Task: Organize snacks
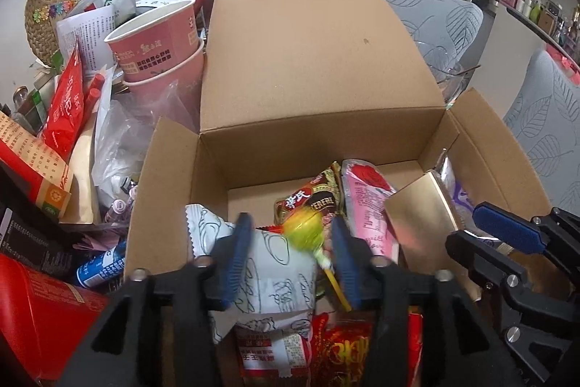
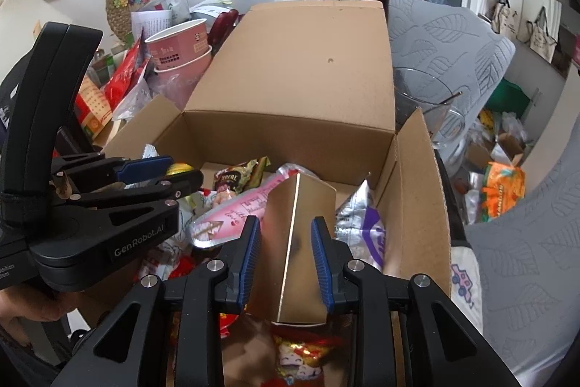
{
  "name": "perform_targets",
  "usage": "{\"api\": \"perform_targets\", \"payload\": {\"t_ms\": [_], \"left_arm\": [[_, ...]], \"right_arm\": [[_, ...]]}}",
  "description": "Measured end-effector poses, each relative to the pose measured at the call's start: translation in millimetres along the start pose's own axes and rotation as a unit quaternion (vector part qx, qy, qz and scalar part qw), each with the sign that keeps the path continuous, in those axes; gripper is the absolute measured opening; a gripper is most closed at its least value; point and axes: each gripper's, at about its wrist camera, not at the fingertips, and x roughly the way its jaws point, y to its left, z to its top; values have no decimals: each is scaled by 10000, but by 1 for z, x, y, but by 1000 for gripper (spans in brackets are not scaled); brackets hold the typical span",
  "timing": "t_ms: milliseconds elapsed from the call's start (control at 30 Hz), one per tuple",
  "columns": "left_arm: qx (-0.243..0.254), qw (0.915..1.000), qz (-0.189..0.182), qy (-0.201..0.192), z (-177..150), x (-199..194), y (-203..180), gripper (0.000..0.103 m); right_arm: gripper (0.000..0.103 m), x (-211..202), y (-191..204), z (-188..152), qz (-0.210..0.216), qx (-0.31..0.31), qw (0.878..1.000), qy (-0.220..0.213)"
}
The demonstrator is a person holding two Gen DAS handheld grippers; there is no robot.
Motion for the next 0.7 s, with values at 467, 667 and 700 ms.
{"api": "perform_targets", "payload": {"t_ms": [467,667,700], "left_arm": [[-103,9993,143,-324,-2,-53,0,75],[3,9980,175,-603,-1,-90,-8,75],[11,9978,169,-642,-1,-96,-8,75]], "right_arm": [[46,-51,4,7,-206,14,9992,-356],[47,-83,7,10,-294,6,9978,-590],[47,-90,7,10,-318,23,9974,-642]]}}
